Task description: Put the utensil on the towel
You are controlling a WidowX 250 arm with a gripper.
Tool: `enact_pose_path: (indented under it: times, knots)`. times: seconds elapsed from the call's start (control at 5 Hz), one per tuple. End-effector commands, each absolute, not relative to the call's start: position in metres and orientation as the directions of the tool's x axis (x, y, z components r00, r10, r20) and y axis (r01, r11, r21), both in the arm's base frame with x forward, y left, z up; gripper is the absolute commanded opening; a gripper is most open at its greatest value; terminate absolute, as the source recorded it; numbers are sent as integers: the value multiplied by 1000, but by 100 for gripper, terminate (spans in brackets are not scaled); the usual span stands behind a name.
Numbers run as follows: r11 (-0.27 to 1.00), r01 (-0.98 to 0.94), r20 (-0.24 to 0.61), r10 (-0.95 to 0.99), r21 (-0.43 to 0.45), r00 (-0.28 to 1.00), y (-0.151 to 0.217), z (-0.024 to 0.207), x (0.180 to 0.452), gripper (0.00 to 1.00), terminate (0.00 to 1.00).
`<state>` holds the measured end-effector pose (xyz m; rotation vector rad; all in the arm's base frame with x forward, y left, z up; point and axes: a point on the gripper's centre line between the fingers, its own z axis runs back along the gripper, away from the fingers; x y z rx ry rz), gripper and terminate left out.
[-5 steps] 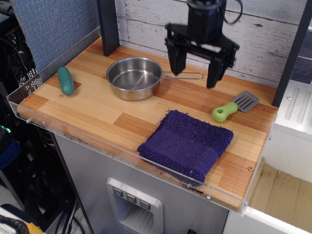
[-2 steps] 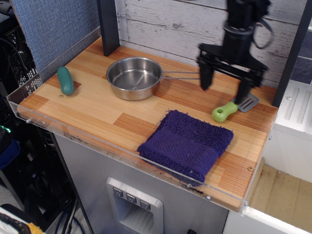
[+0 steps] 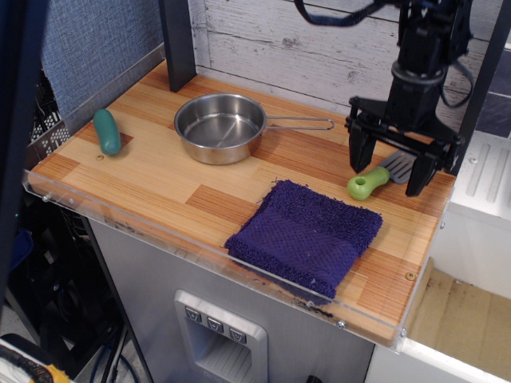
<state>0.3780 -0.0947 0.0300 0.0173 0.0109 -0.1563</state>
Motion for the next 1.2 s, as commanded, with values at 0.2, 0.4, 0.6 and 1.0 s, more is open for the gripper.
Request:
enact_pose_path:
  times: [0.2,0.4,0.6,1.0]
  knots:
    - [990,141,-52,-141,5,989,-83,24,377,100,0]
    - [990,139,-46,-138,18,989,-87,21,373,0,0]
    - [987,154,-40,-153,32,987,-91,22,371,0,0]
    - [963,210,151,-235,169,960,-108,52,367,0,0]
